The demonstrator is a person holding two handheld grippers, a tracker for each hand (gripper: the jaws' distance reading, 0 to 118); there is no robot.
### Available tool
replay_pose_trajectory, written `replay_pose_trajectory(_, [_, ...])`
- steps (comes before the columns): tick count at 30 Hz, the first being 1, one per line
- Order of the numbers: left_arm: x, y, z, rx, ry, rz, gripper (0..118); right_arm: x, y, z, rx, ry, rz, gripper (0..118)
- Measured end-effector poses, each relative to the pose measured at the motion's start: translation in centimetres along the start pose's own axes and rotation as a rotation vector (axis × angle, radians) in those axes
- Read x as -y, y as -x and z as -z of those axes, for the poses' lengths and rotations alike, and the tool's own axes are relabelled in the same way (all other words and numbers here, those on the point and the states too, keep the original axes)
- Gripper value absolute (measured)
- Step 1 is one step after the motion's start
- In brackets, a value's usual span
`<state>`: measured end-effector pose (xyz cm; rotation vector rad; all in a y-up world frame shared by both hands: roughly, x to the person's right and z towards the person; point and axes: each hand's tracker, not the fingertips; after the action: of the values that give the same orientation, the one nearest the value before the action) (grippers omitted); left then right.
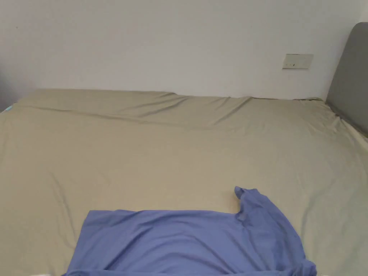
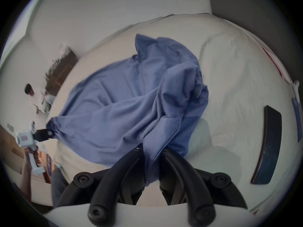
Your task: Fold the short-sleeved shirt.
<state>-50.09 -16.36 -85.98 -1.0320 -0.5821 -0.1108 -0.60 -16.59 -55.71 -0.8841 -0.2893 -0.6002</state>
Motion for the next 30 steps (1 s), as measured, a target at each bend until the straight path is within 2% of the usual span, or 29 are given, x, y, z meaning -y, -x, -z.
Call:
replay_pose_trajectory(2, [-0.1,-0.2,-1.8,-0.002,-0.021,0.01,11,0.0,0.3,-1.8,0.009,0.003,-0.042,24])
replay_pose_trajectory(5, [0.4,0.0,-4.5,0.015,-0.035,0.04,11,0.3,1.1,-4.0,0.058,0.016,-0.166,24])
replay_pose_trajectory(9, [3.5,0.5,-5.7,0.026,0.02,0.076,11,3.0,0.8,-4.8,0.079,0.1,-0.206,24])
replay_pose_trajectory(11, [6.0,1.0,-5.1,0.013,0.08,0.076,11,5.2,0.3,-4.2,0.107,0.156,-0.2,24])
replay_pose_trajectory(15, [10.8,1.8,-3.6,0.026,0.175,-0.016,11,9.0,-0.4,-2.9,0.119,0.209,-0.145,24])
replay_pose_trajectory(18, [11.5,2.0,-4.6,0.045,0.087,-0.078,11,9.8,-0.7,-3.4,0.113,0.167,-0.101,24])
replay_pose_trajectory(20, [11.4,2.5,-4.0,0.055,0.108,-0.114,11,9.6,-1.0,-2.9,0.103,0.181,-0.052,24])
replay_pose_trajectory(23, [11.0,3.3,-3.4,0.09,0.105,-0.16,15,9.8,-0.8,-2.4,0.114,0.159,-0.057,24])
replay_pose_trajectory(24, [10.9,3.6,-3.6,0.118,0.113,-0.183,19,9.9,-0.5,-2.6,0.119,0.154,-0.089,26])
replay_pose_trajectory(25, [10.8,3.7,-4.0,0.165,0.113,-0.229,25,10.0,-0.5,-3.0,0.117,0.145,-0.101,37])
replay_pose_trajectory(26, [10.5,4.1,-4.4,0.189,0.117,-0.264,32,9.9,-0.9,-3.5,0.088,0.139,-0.051,50])
replay_pose_trajectory(27, [9.9,4.6,-5.1,0.207,0.107,-0.268,48,9.8,-1.6,-4.3,0.038,0.149,0.067,61])
replay_pose_trajectory(28, [9.2,5.0,-5.8,0.206,0.081,-0.26,86,9.8,-2.5,-5.0,-0.007,0.156,0.178,67])
replay_pose_trajectory(29, [7.8,5.3,-6.8,0.193,0.03,-0.245,108,9.5,-3.2,-5.9,-0.045,0.146,0.277,70])
replay_pose_trajectory(30, [6.2,5.4,-7.5,0.17,-0.028,-0.231,112,9.2,-3.7,-6.7,-0.059,0.123,0.337,73])
